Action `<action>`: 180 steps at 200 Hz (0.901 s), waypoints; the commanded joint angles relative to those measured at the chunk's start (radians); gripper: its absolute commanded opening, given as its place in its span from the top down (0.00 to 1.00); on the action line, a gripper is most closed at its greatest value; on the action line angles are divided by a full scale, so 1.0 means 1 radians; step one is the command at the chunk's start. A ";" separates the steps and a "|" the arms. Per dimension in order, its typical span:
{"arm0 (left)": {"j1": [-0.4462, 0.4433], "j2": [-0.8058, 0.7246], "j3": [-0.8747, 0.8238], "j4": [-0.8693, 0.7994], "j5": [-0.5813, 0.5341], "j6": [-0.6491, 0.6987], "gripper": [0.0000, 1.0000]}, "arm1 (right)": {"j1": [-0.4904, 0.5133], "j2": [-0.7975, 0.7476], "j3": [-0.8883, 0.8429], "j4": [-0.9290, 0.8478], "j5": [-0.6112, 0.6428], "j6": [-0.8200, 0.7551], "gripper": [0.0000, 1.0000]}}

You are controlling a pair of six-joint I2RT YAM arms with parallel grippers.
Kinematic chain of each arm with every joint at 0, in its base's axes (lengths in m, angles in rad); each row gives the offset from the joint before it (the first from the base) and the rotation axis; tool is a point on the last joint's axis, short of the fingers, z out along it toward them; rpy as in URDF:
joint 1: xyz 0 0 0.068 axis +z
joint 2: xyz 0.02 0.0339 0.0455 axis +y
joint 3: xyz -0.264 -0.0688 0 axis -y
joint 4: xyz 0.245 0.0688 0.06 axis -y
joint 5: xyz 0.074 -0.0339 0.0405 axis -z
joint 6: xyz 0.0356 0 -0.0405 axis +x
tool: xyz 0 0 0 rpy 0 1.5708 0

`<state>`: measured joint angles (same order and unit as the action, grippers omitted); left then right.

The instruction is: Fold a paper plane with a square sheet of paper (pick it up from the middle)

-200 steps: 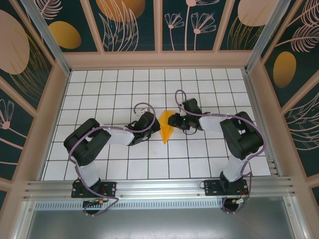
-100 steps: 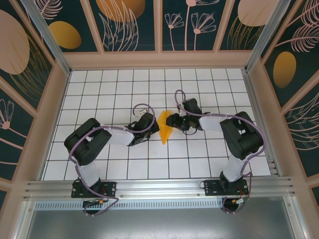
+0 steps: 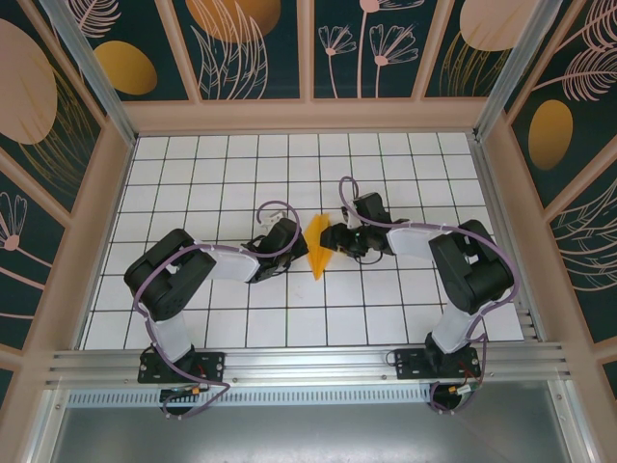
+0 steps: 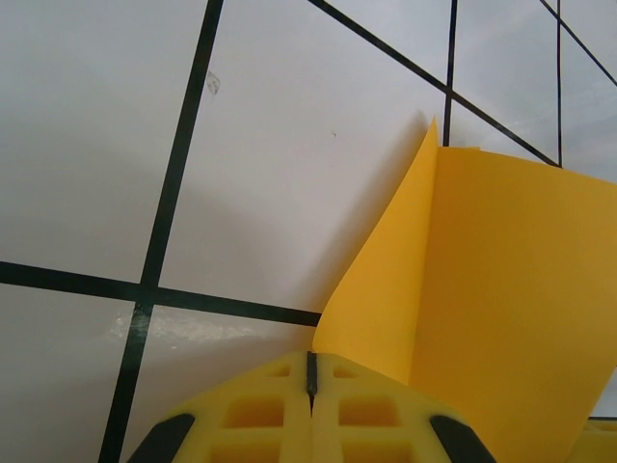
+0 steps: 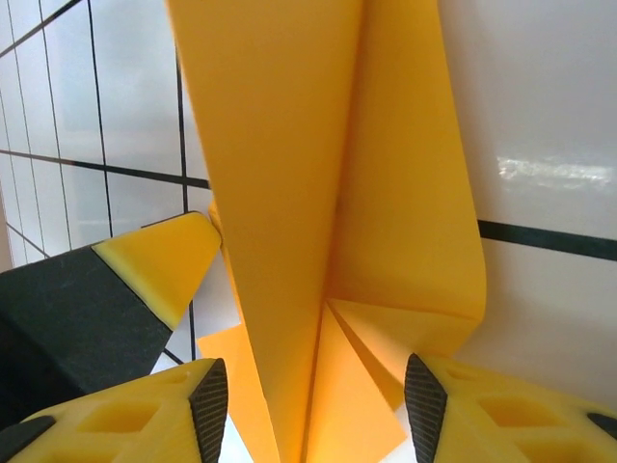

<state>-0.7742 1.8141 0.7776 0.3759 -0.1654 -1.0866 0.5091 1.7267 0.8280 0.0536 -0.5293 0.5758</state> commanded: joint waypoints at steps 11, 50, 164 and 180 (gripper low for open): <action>0.007 0.012 -0.010 -0.008 -0.007 -0.013 1.00 | 0.021 -0.027 -0.016 -0.021 -0.048 -0.022 0.45; 0.007 0.011 -0.008 -0.010 -0.002 -0.014 1.00 | 0.032 -0.026 -0.015 0.003 -0.076 -0.001 0.49; 0.007 -0.021 -0.027 0.015 0.024 -0.014 1.00 | 0.084 -0.011 -0.002 0.061 0.029 0.070 0.46; 0.007 -0.024 -0.033 0.019 0.024 -0.016 1.00 | 0.084 -0.025 -0.013 0.097 0.054 0.096 0.46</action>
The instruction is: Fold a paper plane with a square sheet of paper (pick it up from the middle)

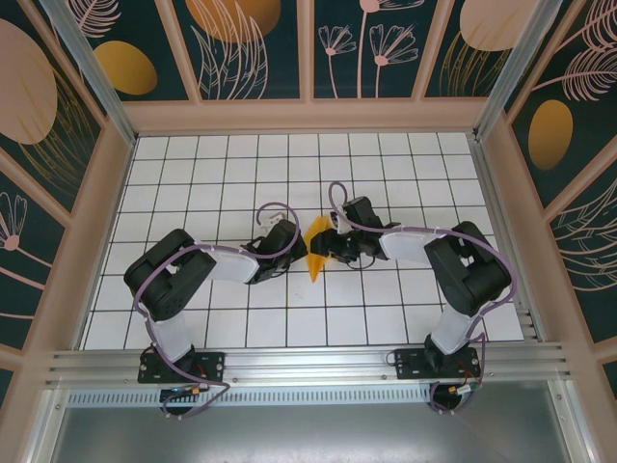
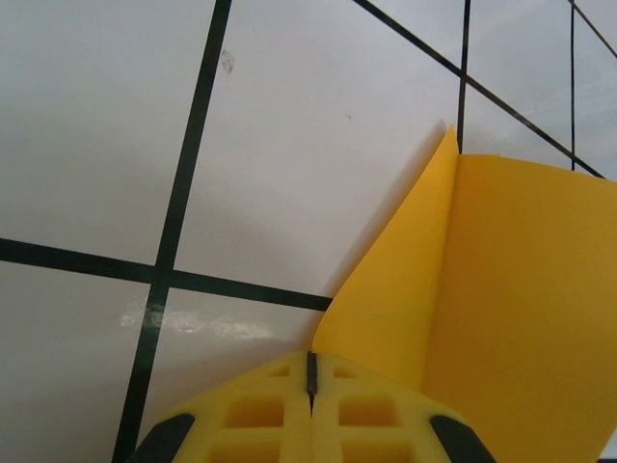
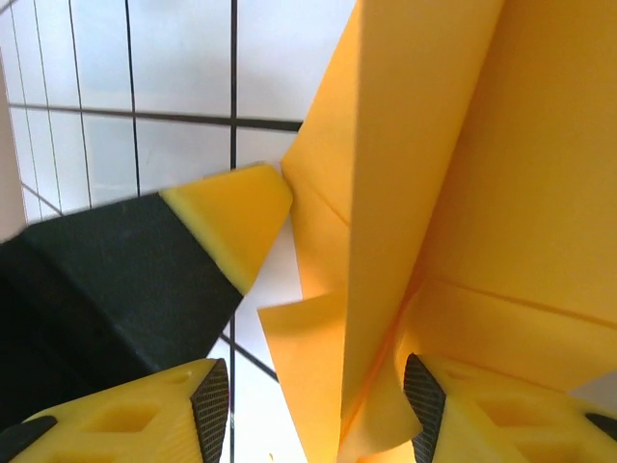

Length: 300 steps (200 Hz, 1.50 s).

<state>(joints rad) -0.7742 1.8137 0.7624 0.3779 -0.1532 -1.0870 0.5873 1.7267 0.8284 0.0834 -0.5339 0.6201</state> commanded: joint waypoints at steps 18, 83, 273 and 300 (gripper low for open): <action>0.007 -0.026 -0.021 0.022 0.014 -0.020 1.00 | 0.006 -0.019 -0.008 0.091 0.050 0.074 0.50; 0.007 -0.036 -0.037 0.057 0.029 -0.036 1.00 | 0.016 -0.009 -0.031 0.015 0.066 0.110 0.55; 0.059 -0.062 -0.116 0.213 0.197 -0.101 1.00 | 0.046 0.010 -0.005 -0.040 0.060 -0.011 0.32; 0.064 -0.058 -0.121 0.234 0.217 -0.108 1.00 | 0.046 0.014 -0.002 -0.066 0.086 -0.027 0.33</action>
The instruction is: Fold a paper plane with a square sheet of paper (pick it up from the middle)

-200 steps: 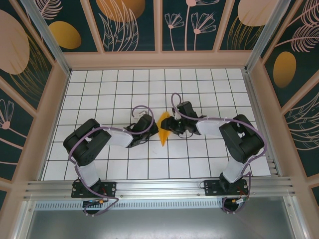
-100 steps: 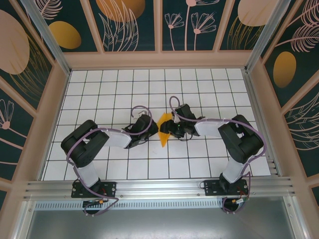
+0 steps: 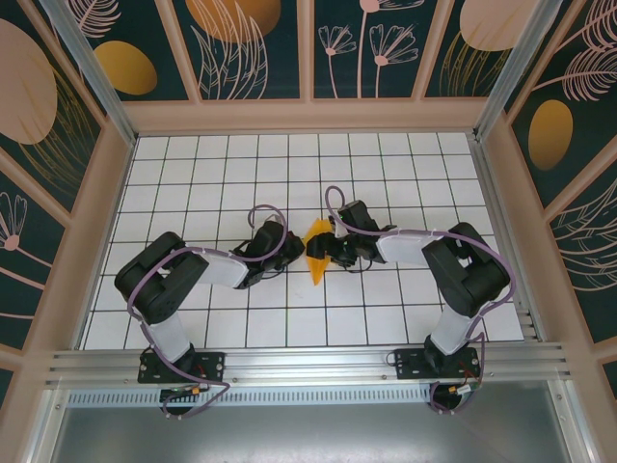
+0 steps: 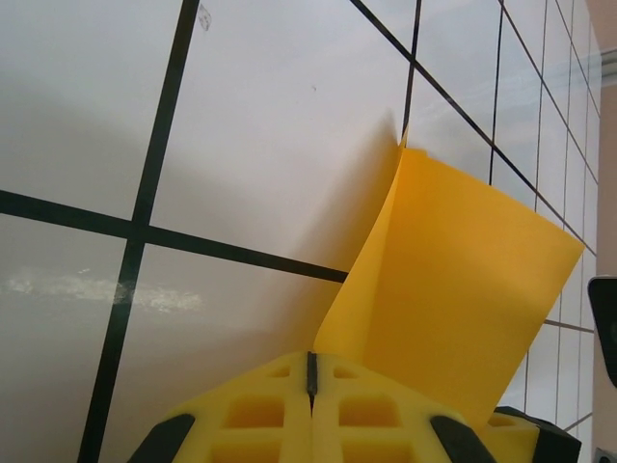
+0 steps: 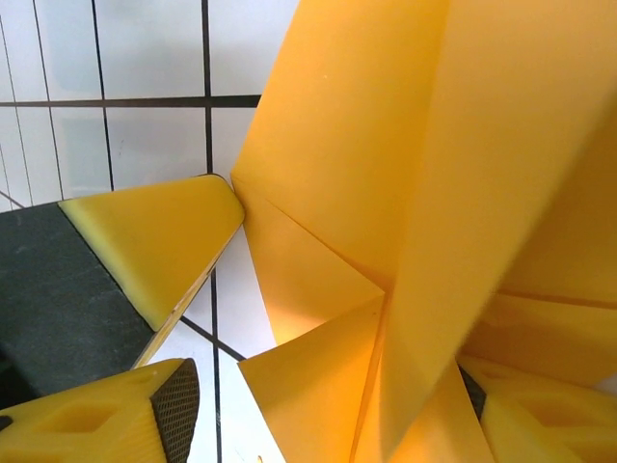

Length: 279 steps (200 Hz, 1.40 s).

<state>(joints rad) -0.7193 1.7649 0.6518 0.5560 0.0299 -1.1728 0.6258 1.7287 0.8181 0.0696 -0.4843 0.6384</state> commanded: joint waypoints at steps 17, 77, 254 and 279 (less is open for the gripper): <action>0.013 -0.004 -0.014 0.070 0.044 -0.026 1.00 | 0.007 0.020 0.020 -0.078 0.071 -0.048 0.39; 0.014 -0.006 -0.014 0.061 0.044 -0.022 1.00 | 0.009 0.014 0.065 -0.148 0.165 -0.036 0.52; 0.044 -0.247 0.034 -0.365 -0.275 0.101 0.40 | -0.006 0.046 0.282 -0.472 0.504 -0.350 0.98; 0.043 -0.244 0.030 -0.394 -0.302 0.093 0.37 | -0.007 0.086 0.312 -0.484 0.578 -0.339 0.97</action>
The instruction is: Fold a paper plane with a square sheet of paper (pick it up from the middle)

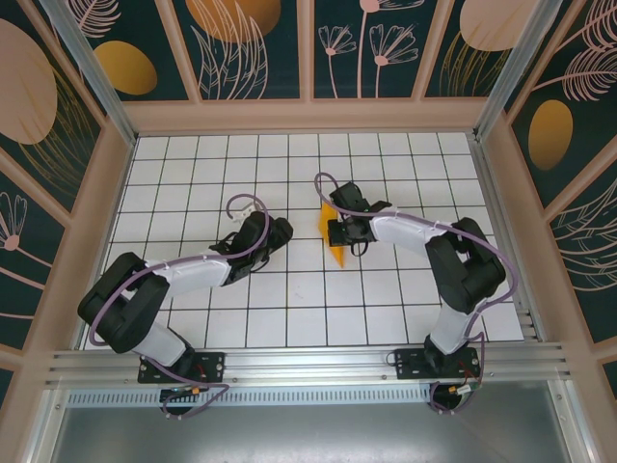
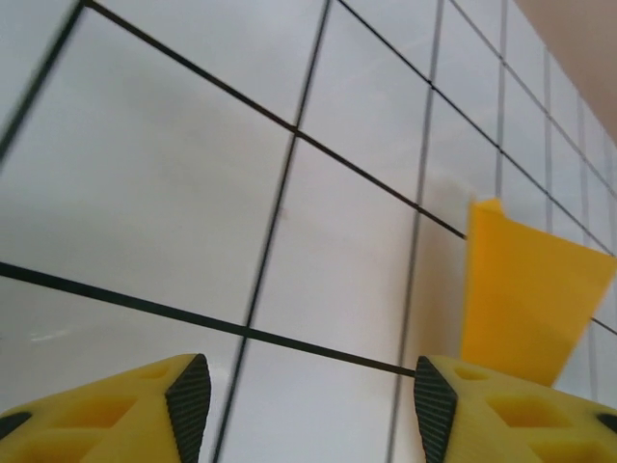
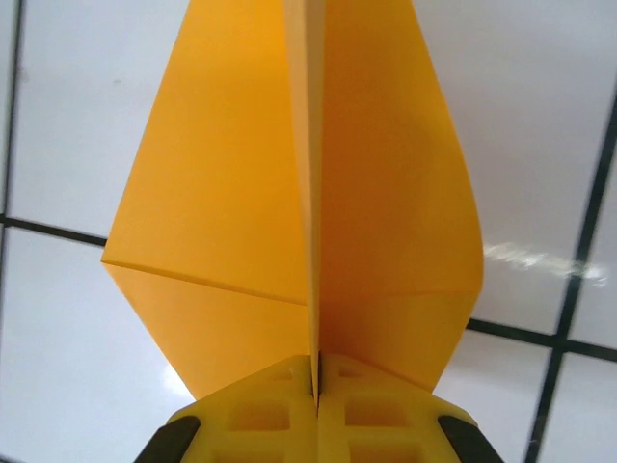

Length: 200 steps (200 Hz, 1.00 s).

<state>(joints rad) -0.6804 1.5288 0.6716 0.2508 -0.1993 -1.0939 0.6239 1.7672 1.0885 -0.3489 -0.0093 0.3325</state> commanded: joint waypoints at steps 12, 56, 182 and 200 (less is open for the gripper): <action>0.004 -0.003 0.009 -0.096 -0.078 0.011 0.34 | -0.005 0.057 0.052 -0.064 0.107 -0.028 0.96; 0.005 0.014 0.014 -0.102 -0.081 0.012 0.28 | 0.007 0.082 0.068 -0.061 0.104 0.012 0.82; 0.005 0.041 0.021 -0.108 -0.079 0.020 0.22 | 0.009 0.147 0.058 -0.033 0.084 0.105 0.66; 0.005 0.040 0.022 -0.114 -0.081 0.021 0.21 | 0.013 0.156 0.038 -0.029 0.086 0.111 0.63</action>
<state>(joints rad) -0.6804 1.5539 0.6716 0.1661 -0.2527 -1.0920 0.6270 1.8759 1.1381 -0.3691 0.0593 0.4187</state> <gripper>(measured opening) 0.786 0.354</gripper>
